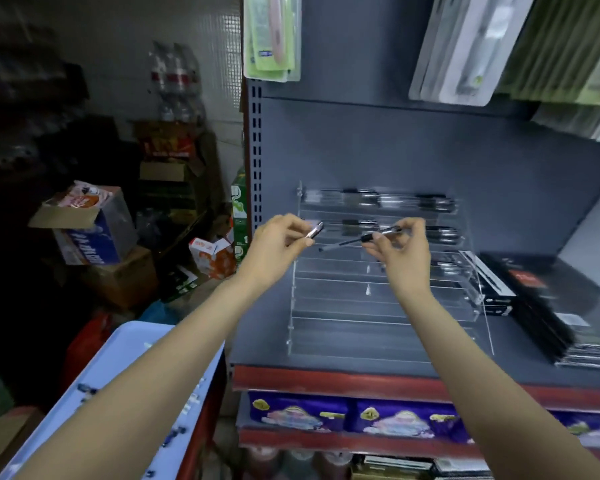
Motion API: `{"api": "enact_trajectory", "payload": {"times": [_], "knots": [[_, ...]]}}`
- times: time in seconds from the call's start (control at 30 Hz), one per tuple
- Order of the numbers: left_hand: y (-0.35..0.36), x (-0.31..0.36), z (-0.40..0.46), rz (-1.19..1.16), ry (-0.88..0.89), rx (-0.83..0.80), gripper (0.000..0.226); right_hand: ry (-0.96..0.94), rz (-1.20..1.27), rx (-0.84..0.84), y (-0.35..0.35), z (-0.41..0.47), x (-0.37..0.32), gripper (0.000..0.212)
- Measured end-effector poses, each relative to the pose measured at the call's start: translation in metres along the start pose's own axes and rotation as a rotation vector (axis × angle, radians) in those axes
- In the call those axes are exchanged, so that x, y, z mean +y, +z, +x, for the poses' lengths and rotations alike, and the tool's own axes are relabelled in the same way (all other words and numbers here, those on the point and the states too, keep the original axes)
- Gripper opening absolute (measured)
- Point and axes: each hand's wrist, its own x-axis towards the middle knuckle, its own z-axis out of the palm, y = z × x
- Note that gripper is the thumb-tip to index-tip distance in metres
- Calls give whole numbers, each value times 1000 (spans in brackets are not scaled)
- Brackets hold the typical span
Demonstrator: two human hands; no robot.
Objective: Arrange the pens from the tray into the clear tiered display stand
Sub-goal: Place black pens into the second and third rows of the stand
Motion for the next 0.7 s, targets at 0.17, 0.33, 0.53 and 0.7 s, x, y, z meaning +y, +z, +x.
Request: {"api": "enact_trajectory", "payload": {"times": [0.17, 0.33, 0.53, 0.7], "knots": [[5, 10, 0, -7, -34, 45, 11, 12, -343, -116, -3, 19, 13, 22], [2, 6, 6, 162, 28, -43, 31, -34, -597, -199, -5, 37, 13, 12], [1, 0, 14, 157, 21, -75, 33, -87, -782, -283, -3, 45, 22, 19], [0, -3, 19, 106, -10, -65, 13, -18, -862, -254, -4, 52, 27, 6]]}}
